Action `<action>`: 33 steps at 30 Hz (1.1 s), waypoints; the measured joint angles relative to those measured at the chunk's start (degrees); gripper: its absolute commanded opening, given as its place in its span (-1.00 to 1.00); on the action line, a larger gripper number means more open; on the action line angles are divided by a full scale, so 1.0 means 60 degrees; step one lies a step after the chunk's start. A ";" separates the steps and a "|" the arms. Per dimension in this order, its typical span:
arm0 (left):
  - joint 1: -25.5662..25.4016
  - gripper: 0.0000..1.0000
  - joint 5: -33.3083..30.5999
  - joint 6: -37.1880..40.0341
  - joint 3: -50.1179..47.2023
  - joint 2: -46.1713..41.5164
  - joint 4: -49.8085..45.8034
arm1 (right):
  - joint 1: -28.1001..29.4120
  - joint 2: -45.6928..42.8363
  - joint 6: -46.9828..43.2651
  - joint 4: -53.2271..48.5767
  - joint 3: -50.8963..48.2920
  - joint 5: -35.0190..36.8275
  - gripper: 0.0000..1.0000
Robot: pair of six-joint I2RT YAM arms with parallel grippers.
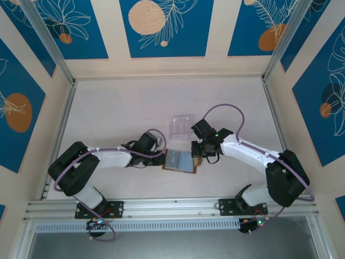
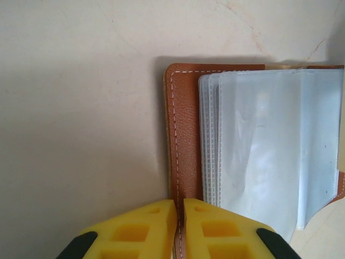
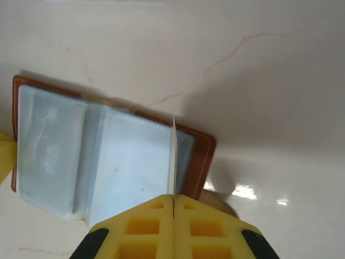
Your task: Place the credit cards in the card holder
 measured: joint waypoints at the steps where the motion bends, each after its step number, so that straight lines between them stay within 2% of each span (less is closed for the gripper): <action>1: 0.0000 -0.74 0.0000 0.0000 0.0000 0.0000 0.0000 | 0.0240 0.0248 0.0040 -0.0160 0.0255 0.0095 -1.00; 10: 0.0000 -0.74 -0.0004 -0.0004 -0.0029 -0.0011 0.0036 | 0.2113 0.3435 0.0943 -0.1916 0.3537 0.1716 -1.00; 12: 0.0000 -0.74 -0.0004 -0.0004 -0.0055 -0.0029 0.0069 | 0.2361 0.4102 0.1082 -0.2175 0.4113 0.1963 -0.89; 14: 0.0000 -0.74 -0.0011 -0.0022 -0.0117 -0.0047 0.0127 | 0.2514 0.4586 0.1177 -0.2266 0.4433 0.1967 -0.60; 16: -0.0004 -0.74 -0.0047 -0.0124 -0.0171 -0.0109 0.0200 | 0.2510 0.4721 0.1209 -0.2226 0.4506 0.1883 -0.45; 19: -0.0022 -0.74 -0.0109 -0.0189 -0.0215 -0.0153 0.0233 | 0.2503 0.4659 0.1202 -0.1949 0.4353 0.1617 -0.25; 24: -0.0047 -0.72 -0.0375 -0.0186 -0.0288 -0.0433 -0.0033 | 0.2065 0.3268 0.1089 -0.0962 0.3078 0.0448 -0.20; 27: -0.0087 -0.70 -0.0634 -0.0149 -0.0324 -0.1045 -0.1016 | 0.1399 0.2361 0.0984 -0.0557 0.2477 -0.0076 -0.25; 31: -0.0379 -0.69 -0.0863 0.0102 0.0248 -0.1705 -0.2339 | 0.0444 0.1661 0.0776 -0.0004 0.1599 -0.0663 -0.51; 33: -0.0557 -0.69 -0.0860 0.0168 0.0798 -0.1727 -0.2626 | 0.0095 0.1552 0.0659 0.0175 0.1202 -0.0922 -0.51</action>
